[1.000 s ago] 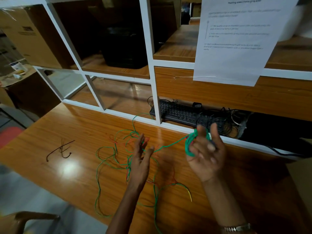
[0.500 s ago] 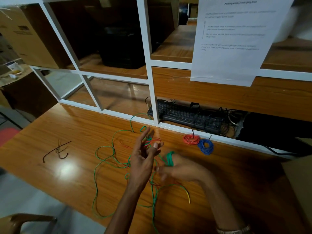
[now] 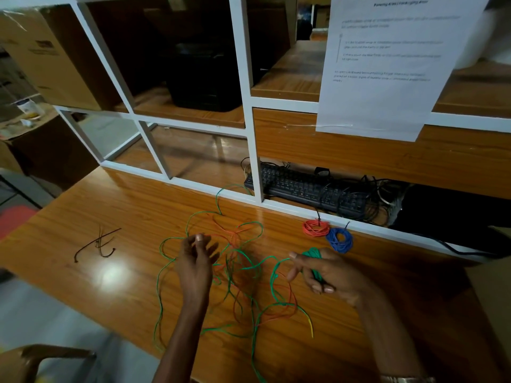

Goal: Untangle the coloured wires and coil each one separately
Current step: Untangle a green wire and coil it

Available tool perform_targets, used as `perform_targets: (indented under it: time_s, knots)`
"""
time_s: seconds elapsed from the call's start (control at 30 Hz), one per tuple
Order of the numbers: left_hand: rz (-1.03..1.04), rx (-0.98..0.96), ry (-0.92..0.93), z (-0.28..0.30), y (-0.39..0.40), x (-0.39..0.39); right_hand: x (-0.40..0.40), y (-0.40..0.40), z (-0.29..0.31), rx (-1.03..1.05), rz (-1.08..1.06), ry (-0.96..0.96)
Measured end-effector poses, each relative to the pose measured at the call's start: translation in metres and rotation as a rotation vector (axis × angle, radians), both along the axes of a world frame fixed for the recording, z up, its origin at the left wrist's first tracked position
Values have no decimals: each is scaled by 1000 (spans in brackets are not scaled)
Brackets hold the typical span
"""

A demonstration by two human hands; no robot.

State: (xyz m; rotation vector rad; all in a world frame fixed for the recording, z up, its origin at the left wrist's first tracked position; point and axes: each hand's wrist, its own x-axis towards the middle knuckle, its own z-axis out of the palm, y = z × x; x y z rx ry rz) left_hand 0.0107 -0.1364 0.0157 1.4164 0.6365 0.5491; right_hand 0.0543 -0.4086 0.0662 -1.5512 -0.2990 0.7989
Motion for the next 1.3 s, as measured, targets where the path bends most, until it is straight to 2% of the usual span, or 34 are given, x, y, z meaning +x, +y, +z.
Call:
perform_targets:
  time_s: [0.03,0.1,0.2,0.33,0.37,0.43,0.5,0.53,0.67,0.77,0.9,1.03,1.17,1.3]
  knots:
    - [-59,-50,24,-1,0,1,1,-1,-1,-6,-19,5]
    - [-166,-16,79,-2,-7,1,2,2,-1,-6,-47,-3]
    - [-313,157,91,-5,-24,-2,1,8,2,-3,-72,-17]
    - [-536,458,11,-9,-48,-5,0,10,2,60,-55,-3]
    - [-552,470,26,-9,-51,-5,0,10,1,81,-57,2]
    - [-548,426,160,-13,-51,-2,0,10,1,102,-63,2]
    - [-583,576,327,-16,-44,0,-2,10,3,110,-69,0]
    - [-628,626,335,-18,-41,-2,-3,10,4,115,-69,5]
    - [-829,448,17,3,-52,-6,-5,10,4,151,-50,59]
    - [-785,432,-84,12,-60,-6,-4,11,2,200,-76,107]
    - [-615,405,-108,13,-44,-7,2,4,-4,232,-205,159]
    - [-596,584,-73,12,-34,-5,11,-4,-5,256,-362,99]
    - [-509,873,-27,10,-26,-2,36,-33,-4,375,-662,123]
    - [-407,882,-1,1,-2,0,48,-60,-6,398,-836,186]
